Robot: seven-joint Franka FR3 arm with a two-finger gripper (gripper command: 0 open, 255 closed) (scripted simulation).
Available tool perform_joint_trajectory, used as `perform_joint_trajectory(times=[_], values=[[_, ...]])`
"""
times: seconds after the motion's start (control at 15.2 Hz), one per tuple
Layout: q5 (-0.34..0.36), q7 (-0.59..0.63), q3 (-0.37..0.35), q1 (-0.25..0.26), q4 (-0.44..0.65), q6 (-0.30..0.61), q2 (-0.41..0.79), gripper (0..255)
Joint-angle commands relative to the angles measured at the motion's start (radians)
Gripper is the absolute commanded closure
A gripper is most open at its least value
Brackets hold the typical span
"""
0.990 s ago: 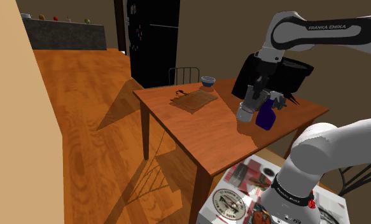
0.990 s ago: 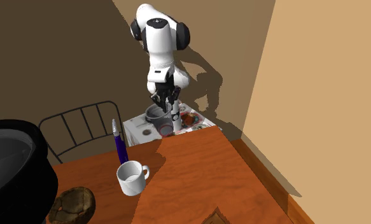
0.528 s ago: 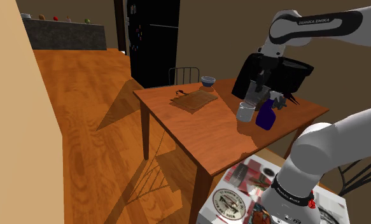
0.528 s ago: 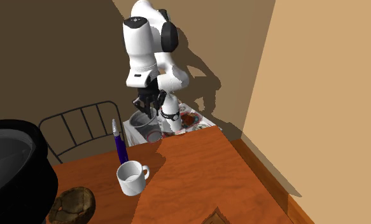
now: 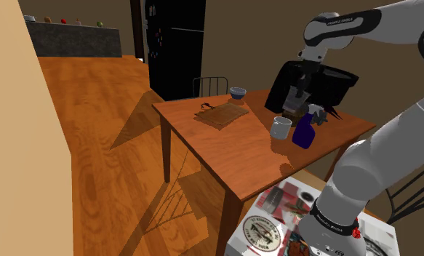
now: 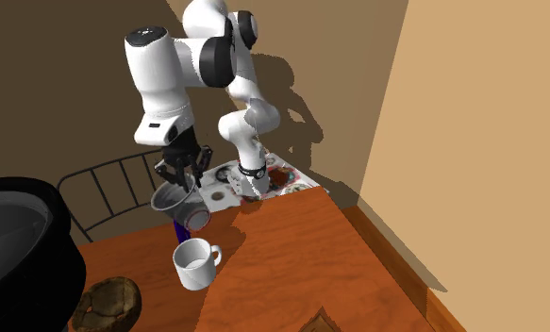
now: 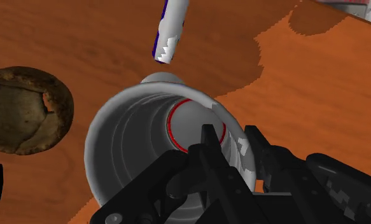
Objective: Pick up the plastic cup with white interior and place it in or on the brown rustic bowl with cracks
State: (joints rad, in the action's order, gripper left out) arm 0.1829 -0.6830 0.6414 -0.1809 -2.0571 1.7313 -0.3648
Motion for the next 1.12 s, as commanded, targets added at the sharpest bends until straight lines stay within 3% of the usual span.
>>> perform_joint_trajectory(times=[0.0, 0.26, 0.46, 0.73, 0.99, 1.06], values=[[-0.031, -0.056, 0.047, 0.010, 0.075, -0.004, 0.075, 255], [-0.138, -0.196, 0.153, 0.015, 0.245, -0.021, 0.263, 255], [-0.261, -0.317, 0.217, -0.023, 0.394, -0.057, 0.433, 255], [-0.438, -0.455, 0.234, -0.164, 0.636, -0.147, 0.673, 255], [-0.593, -0.525, 0.196, -0.373, 0.958, -0.283, 0.903, 255], [-0.589, -0.526, 0.197, -0.364, 0.934, -0.265, 0.897, 255]])
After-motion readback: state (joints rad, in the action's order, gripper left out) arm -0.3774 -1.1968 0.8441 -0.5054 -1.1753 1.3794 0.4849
